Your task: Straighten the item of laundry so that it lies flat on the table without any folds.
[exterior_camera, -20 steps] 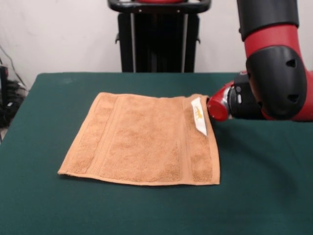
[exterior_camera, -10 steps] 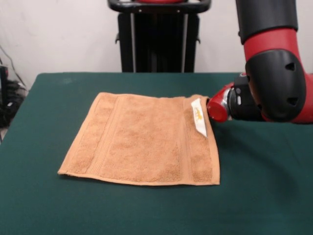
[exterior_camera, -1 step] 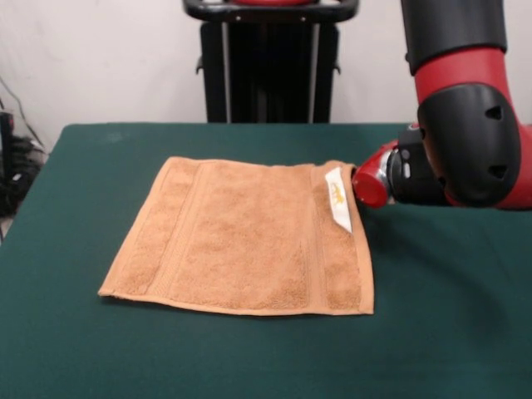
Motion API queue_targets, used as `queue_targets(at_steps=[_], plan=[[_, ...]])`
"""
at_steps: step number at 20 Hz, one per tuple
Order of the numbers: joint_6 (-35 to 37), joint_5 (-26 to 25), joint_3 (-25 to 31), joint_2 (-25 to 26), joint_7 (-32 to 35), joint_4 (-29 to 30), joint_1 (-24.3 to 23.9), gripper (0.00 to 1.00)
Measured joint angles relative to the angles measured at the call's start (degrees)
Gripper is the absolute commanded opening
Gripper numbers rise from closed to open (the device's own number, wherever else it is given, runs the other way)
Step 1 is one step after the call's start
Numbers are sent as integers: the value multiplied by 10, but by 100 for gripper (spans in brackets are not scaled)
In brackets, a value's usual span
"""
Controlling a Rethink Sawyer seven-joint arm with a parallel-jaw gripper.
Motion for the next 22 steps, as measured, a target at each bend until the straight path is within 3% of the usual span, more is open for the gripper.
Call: queue_targets(at_steps=[22], plan=[[0, 0, 5, -8, 0, 10, 1, 0]])
